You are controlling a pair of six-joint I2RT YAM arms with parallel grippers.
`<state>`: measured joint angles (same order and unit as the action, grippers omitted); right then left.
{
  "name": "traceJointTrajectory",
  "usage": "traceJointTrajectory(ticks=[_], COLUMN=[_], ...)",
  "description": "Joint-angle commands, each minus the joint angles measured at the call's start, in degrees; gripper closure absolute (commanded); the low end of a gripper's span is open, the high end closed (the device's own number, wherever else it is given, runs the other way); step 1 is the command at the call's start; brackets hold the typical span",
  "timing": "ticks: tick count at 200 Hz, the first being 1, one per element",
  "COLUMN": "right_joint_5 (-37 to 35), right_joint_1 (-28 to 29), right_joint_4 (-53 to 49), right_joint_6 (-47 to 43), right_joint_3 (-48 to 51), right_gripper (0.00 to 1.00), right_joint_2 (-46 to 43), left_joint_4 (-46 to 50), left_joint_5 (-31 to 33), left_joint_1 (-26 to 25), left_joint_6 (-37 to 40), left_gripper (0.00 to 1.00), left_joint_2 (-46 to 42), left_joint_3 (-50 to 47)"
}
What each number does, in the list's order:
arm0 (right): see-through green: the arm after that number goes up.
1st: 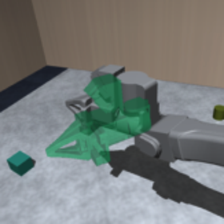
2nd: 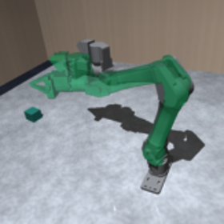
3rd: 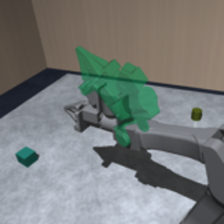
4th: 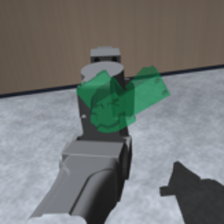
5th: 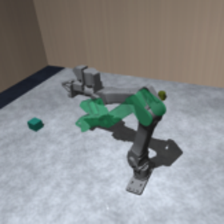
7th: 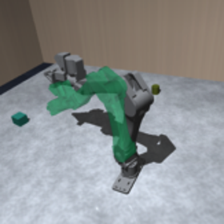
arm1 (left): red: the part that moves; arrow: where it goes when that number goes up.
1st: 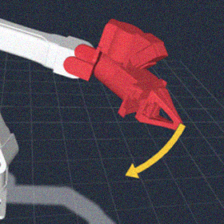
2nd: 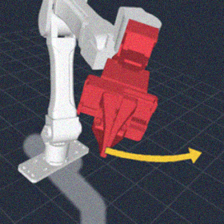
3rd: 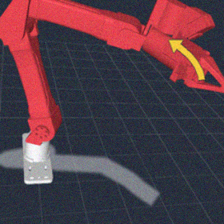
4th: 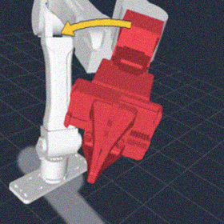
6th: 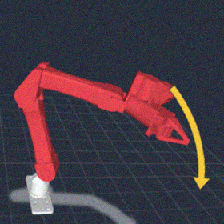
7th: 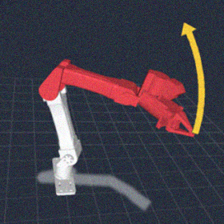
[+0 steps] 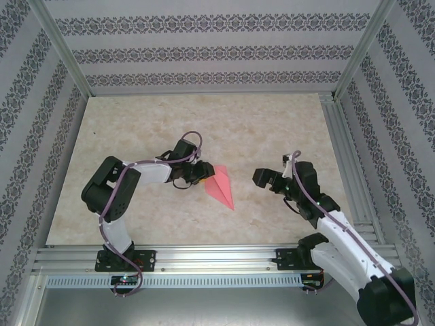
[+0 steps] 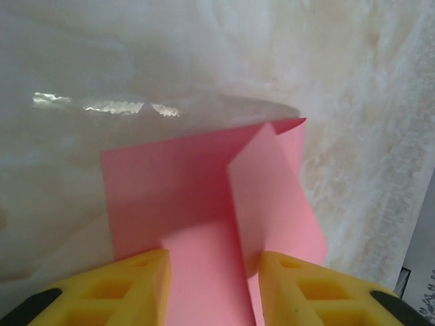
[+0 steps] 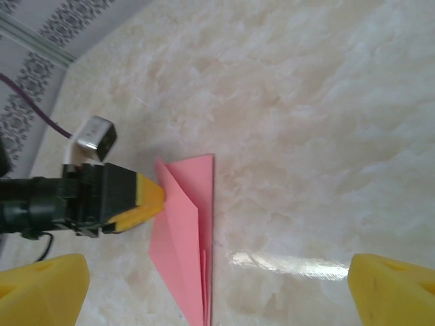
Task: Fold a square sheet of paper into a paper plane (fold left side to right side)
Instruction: Turn over the paper at the center of the table.
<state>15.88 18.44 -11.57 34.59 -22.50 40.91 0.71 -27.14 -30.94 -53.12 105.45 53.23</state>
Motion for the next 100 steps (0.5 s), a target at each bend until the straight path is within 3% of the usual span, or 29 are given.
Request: traceJointTrajectory(ticks=[1, 60, 100], right_joint_5=[2.5, 4.2, 6.1], right_joint_1=[-0.5, -0.7, -0.7], right_joint_4=[3.6, 8.1, 13.9], right_joint_6=[3.2, 7.3, 10.4], right_joint_3=[2.2, 8.7, 10.3], right_gripper=[0.02, 0.02, 0.02], right_joint_2=[-3.5, -8.7, -7.1], left_joint_4=[-5.8, -6.6, -8.9], left_joint_5=[-2.4, -3.6, -4.1], left_joint_1=[-1.5, -2.8, -3.1], left_joint_6=[-2.1, -2.2, -2.2], left_gripper=[0.61, 0.72, 0.89], left_joint_2=[1.6, 3.6, 0.8], left_joint_3=[2.2, 4.6, 4.2])
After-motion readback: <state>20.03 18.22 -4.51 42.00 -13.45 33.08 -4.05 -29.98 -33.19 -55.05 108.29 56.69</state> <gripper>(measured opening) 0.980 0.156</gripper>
